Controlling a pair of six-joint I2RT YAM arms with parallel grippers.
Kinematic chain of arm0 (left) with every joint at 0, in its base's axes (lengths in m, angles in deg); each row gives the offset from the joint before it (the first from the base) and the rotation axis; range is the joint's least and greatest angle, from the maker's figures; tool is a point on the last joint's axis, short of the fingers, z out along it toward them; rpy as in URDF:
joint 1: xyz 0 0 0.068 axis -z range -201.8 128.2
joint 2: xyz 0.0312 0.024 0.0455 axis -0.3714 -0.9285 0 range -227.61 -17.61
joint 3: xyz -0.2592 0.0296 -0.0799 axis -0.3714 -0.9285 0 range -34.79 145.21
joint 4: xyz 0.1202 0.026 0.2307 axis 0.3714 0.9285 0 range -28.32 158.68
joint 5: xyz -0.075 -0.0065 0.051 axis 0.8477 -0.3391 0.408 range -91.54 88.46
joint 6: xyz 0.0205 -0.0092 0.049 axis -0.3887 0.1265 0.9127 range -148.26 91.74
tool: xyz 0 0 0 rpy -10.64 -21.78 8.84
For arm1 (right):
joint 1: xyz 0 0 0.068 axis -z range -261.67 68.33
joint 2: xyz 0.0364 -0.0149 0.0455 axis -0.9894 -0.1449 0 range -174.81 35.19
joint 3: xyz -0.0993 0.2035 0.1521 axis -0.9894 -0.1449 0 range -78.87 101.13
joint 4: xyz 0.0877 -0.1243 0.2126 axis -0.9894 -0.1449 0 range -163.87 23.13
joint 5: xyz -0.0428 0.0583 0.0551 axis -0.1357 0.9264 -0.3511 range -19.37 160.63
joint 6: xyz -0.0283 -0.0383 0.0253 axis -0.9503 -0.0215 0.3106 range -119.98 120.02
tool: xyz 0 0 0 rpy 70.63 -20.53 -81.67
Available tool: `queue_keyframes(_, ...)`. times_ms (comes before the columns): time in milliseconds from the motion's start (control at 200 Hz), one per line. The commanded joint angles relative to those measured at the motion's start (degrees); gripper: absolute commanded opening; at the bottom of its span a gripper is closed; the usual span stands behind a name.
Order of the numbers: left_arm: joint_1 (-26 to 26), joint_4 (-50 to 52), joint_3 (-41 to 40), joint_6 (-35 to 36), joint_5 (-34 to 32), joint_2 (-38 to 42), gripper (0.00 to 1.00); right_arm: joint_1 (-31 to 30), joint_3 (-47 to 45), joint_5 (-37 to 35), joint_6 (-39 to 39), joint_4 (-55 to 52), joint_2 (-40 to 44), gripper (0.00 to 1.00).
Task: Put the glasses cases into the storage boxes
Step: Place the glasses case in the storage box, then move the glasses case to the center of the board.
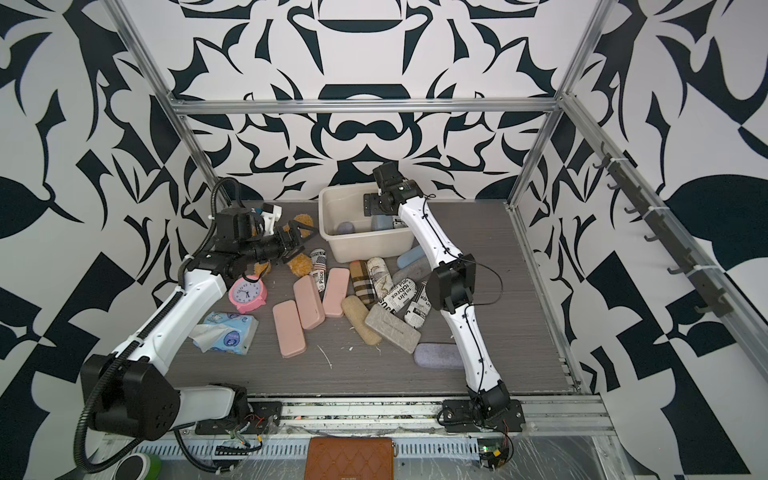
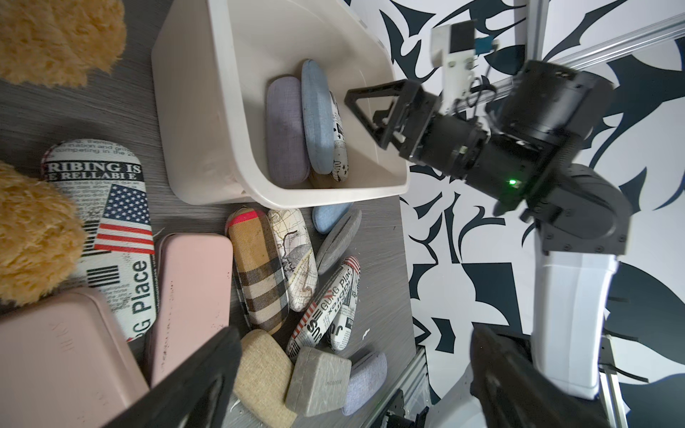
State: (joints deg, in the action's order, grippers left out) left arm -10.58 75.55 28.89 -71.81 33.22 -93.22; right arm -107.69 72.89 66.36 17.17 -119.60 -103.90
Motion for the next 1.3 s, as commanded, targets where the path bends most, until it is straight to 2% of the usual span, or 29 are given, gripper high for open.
queue_keyframes(0,0.3,-1.7,-0.6,-0.3,1.6,0.7,0.99,-0.3,1.4,-1.7,-1.6,2.2,6.4,0.96)
queue_keyframes(100,0.4,-1.9,-0.6,-0.7,2.2,0.7,0.99,-0.2,3.1,-2.1,-2.0,-1.1,6.1,0.95)
queue_keyframes(180,1.2,-2.4,-0.7,-0.5,2.7,1.2,0.99,-0.7,1.4,-0.2,-2.4,-2.3,9.0,0.86)
queue_keyframes(240,2.4,-2.7,-0.6,0.5,3.1,1.9,0.99,-1.9,-1.2,-1.7,-3.0,-2.8,13.2,0.83)
queue_keyframes(315,4.4,-2.6,-0.6,1.8,2.9,2.1,0.99,-4.2,-11.7,-5.9,-3.9,-1.6,21.7,0.82)
queue_keyframes(515,7.6,-2.6,-0.8,3.0,1.9,5.9,0.99,-7.1,-53.4,-14.7,2.1,8.1,51.7,0.82)
queue_keyframes(595,8.1,-2.6,-0.7,2.4,2.0,6.0,0.99,-7.1,-67.1,-17.1,6.0,7.3,62.5,0.84)
queue_keyframes(670,8.8,-2.6,-0.6,2.2,2.7,5.8,0.99,-7.1,-75.6,-17.9,9.3,1.6,69.2,0.85)
queue_keyframes(750,9.4,-2.6,-0.6,2.0,2.9,5.6,0.99,-7.1,-82.0,-15.3,13.8,-6.5,73.2,0.86)
queue_keyframes(825,9.5,-2.7,-0.6,1.5,3.2,5.6,0.99,-7.1,-89.1,-9.2,18.8,-10.0,77.0,0.85)
queue_keyframes(915,9.5,-2.7,-0.6,1.5,3.0,5.5,0.99,-7.5,-99.0,-1.0,25.4,-9.1,83.2,0.84)
queue_keyframes(1070,9.5,-2.7,-0.6,1.3,3.1,5.0,0.99,-7.8,-110.5,5.4,32.9,-8.5,91.4,0.83)
queue_keyframes(1295,9.5,-2.6,-0.6,1.1,3.0,4.9,0.99,-8.8,-118.5,9.8,37.2,-5.8,92.9,0.81)
